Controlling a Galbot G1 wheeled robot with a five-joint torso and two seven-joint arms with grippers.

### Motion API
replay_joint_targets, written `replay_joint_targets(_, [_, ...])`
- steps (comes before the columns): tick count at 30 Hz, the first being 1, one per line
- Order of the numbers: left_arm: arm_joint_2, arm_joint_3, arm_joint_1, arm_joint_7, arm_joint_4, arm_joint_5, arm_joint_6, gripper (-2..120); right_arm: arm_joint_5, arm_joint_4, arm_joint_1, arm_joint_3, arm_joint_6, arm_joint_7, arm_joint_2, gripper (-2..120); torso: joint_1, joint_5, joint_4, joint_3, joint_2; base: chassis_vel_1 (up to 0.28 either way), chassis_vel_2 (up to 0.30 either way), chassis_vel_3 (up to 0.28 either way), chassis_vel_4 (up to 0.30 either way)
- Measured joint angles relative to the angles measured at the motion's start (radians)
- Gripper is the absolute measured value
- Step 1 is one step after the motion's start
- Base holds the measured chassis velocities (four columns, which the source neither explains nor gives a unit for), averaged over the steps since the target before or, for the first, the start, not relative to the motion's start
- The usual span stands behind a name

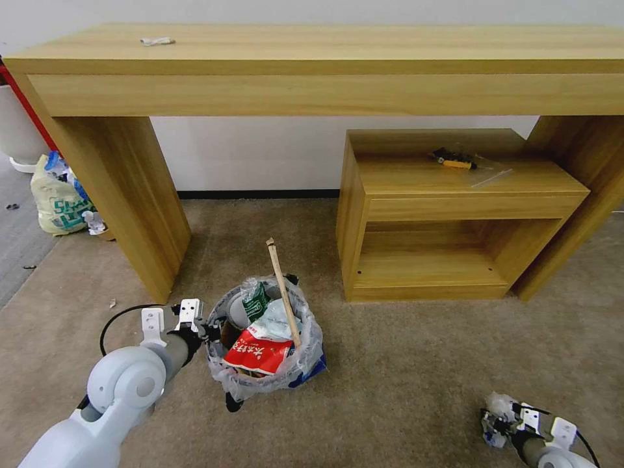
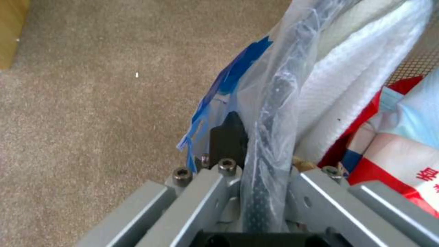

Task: Pick up the trash bin and place the garbage on the floor into it.

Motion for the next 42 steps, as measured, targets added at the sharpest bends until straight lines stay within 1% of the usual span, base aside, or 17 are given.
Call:
replay_joint_targets(2, [-0.001,0.000,0.000,0.000,-0.001,0.000,0.000,0,-0.064,0.025,-0.001,0.018,0.031,-0.023,0.000,19,0.000,0.0000,0.0000,0.000,0.000,0.000,0.000,0.000,0.000])
replay_joint_targets(7, [-0.001,0.000,0.000,0.000,-0.001,0.000,0.000,0,-0.119,0.064,-0.003,0.033,0.058,-0.048,-0.010,10,0.000,-0.0001,0.0000,0.000,0.000,0.000,0.000,0.000,0.000])
replay_joint_targets(9, [-0.005,0.001,0.002,0.000,-0.001,0.001,0.000,0,-0.210,0.116,-0.002,0.046,0.104,-0.124,-0.029,0,0.000,0.0000,0.0002,0.000,0.000,0.000,0.000,0.000,0.000])
replay_joint_targets(11, [-0.011,0.003,0.004,0.000,0.001,0.006,0.000,0,-0.270,0.171,-0.002,0.049,0.137,-0.191,-0.053,0,0.000,-0.0002,0.0001,0.000,0.000,0.000,0.000,0.000,0.000])
replay_joint_targets(17, [-0.021,0.007,0.006,0.000,0.008,0.014,0.000,0,-0.311,0.301,0.022,0.033,0.186,-0.313,-0.090,0,0.000,-0.0003,0.0001,0.000,0.000,0.000,0.000,0.000,0.000])
replay_joint_targets(19, [-0.026,0.010,0.006,-0.001,0.010,0.018,0.000,0,-0.307,0.371,0.073,-0.012,0.215,-0.395,-0.114,0,0.000,-0.0001,0.0000,0.000,0.000,0.000,0.000,0.000,0.000])
replay_joint_targets(21, [-0.029,0.012,0.006,-0.003,0.010,0.018,0.000,0,-0.303,0.394,0.098,-0.033,0.219,-0.424,-0.124,0,0.000,0.0000,0.0002,0.000,0.000,0.000,0.000,0.000,0.000])
replay_joint_targets(23, [-0.033,0.012,0.009,-0.006,0.009,0.019,0.000,0,-0.292,0.443,0.180,-0.101,0.217,-0.495,-0.151,0,0.000,-0.0002,0.0002,0.000,0.000,0.000,0.000,0.000,0.000])
replay_joint_targets(25, [-0.033,0.012,0.010,-0.007,0.009,0.019,0.000,0,-0.288,0.455,0.203,-0.121,0.212,-0.507,-0.158,0,0.000,-0.0001,0.0002,0.000,0.000,0.000,0.000,0.000,0.000])
replay_joint_targets(26, [-0.036,0.012,0.012,-0.008,0.007,0.019,0.000,0,-0.272,0.485,0.264,-0.171,0.195,-0.525,-0.173,0,0.000,-0.0002,0.0002,0.000,0.000,0.000,0.000,0.000,0.000])
replay_joint_targets(27, [-0.036,0.012,0.012,-0.008,0.007,0.019,0.000,0,-0.272,0.485,0.264,-0.171,0.195,-0.525,-0.173,0,0.000,-0.0002,0.0002,0.000,0.000,0.000,0.000,0.000,0.000])
replay_joint_targets(29, [-0.038,0.019,0.009,-0.016,0.004,0.016,0.000,0,-0.250,0.532,0.351,-0.247,0.151,-0.546,-0.185,0,0.000,-0.0003,0.0008,0.000,0.000,0.000,0.000,0.000,0.000])
replay_joint_targets(31, [-0.037,0.024,0.004,-0.018,0.004,0.014,0.000,0,-0.247,0.540,0.361,-0.258,0.144,-0.548,-0.186,0,0.000,-0.0002,0.0008,0.000,0.000,0.000,0.000,0.000,0.000])
replay_joint_targets(33, [-0.029,0.071,-0.048,-0.021,0.022,0.003,0.000,0,-0.221,0.613,0.401,-0.324,0.090,-0.546,-0.197,0,0.000,-0.0006,-0.0005,0.000,0.000,0.000,0.000,0.000,0.000])
replay_joint_targets(35, [-0.028,0.075,-0.052,-0.021,0.023,0.002,0.000,0,-0.217,0.620,0.407,-0.336,0.083,-0.545,-0.198,0,0.000,-0.0006,-0.0010,0.000,0.000,0.000,0.000,0.000,0.000])
replay_joint_targets(39, [-0.028,0.105,-0.074,-0.028,0.032,-0.005,0.000,0,-0.183,0.631,0.543,-0.551,0.021,-0.530,-0.206,0,0.000,-0.0001,0.0006,0.000,0.000,0.000,0.000,0.000,0.000])
replay_joint_targets(42, [-0.026,0.112,-0.083,-0.033,0.036,-0.012,0.000,0,-0.166,0.625,0.586,-0.610,0.001,-0.512,-0.204,0,0.000,-0.0003,0.0006,0.000,0.000,0.000,0.000,0.000,0.000])
